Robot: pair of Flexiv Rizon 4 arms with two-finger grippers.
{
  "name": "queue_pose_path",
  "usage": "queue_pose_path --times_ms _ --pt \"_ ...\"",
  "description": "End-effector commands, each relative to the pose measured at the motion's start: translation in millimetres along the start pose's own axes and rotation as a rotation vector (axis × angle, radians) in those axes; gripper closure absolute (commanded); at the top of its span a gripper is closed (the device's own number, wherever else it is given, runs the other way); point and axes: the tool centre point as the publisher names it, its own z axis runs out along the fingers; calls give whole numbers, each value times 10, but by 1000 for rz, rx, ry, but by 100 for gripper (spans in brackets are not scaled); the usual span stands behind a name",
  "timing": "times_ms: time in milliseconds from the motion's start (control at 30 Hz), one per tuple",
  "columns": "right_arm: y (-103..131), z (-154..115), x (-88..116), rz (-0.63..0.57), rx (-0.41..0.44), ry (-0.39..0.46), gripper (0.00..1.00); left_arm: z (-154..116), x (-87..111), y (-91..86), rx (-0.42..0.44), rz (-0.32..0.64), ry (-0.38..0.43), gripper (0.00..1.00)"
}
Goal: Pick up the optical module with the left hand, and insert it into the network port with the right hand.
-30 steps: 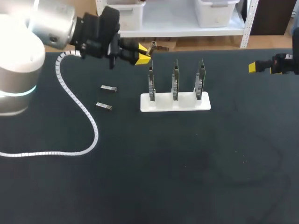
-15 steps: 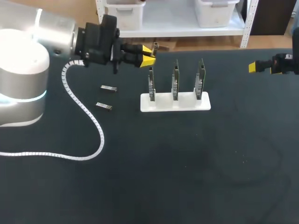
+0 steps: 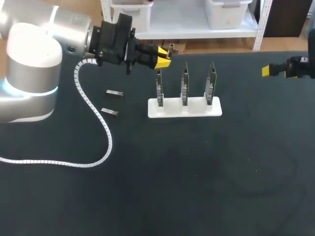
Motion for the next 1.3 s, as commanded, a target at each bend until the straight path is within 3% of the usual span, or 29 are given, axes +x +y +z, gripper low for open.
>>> queue_pose_path --times_ms 33,767,867,1067,1300 --pt "30 -24 3 2 13 2 0 -39 9 22 -1 9 14 100" --pt "30 -24 3 2 13 2 0 -39 9 22 -1 9 14 100" --pt "30 -24 3 2 13 2 0 -45 53 36 -7 -29 -52 100" --pt "30 -24 3 2 13 2 0 -56 114 8 -3 -66 -78 100" --pt "30 -24 3 2 13 2 0 -131 154 73 -30 -84 -176 100"
